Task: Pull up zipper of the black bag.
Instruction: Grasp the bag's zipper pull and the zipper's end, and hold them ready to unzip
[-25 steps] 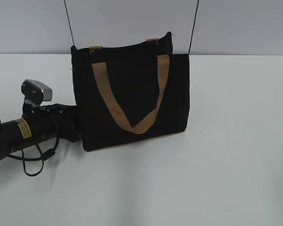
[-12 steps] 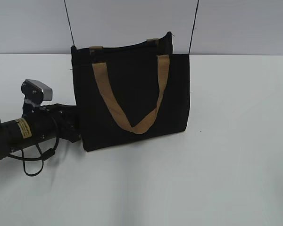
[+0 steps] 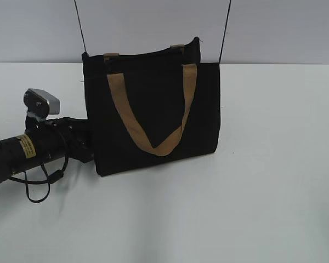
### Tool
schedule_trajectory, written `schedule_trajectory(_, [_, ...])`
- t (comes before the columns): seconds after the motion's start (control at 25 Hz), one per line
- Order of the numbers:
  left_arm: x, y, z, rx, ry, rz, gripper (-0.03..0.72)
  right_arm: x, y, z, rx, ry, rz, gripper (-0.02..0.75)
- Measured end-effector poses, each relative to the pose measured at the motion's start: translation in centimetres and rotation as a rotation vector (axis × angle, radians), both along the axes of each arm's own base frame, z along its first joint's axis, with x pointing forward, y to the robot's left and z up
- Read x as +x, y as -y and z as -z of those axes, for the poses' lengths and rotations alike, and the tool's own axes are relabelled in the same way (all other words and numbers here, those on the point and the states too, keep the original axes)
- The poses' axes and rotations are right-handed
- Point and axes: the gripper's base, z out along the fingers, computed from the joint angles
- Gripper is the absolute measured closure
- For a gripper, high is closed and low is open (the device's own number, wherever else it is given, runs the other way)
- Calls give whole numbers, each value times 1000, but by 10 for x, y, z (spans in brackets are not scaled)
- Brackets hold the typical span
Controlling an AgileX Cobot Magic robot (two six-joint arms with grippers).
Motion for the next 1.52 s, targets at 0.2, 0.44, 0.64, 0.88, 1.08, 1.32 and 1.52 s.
schedule_trajectory(0.2, [0, 0, 0, 0, 0, 1, 504, 0, 0, 0, 0, 0, 0, 310])
schedule_trajectory(0.44, [0, 0, 0, 0, 0, 1, 678, 0, 0, 0, 0, 0, 0, 310])
schedule_trajectory(0.64, [2, -2, -7, 0, 18, -10, 682, 0, 0, 0, 0, 0, 0, 310])
schedule_trajectory(0.88, [9, -20, -48, -15, 135, -69, 682, 0, 0, 0, 0, 0, 0, 310])
schedule_trajectory(1.08, [4, -26, -88, 42, 200, -94, 683, 0, 0, 0, 0, 0, 0, 310])
schedule_trajectory(1.32, [-4, -29, -122, 97, 260, -112, 682, 0, 0, 0, 0, 0, 0, 310])
schedule_trajectory(1.52, [-10, -31, -141, 109, 283, -128, 683, 0, 0, 0, 0, 0, 0, 310])
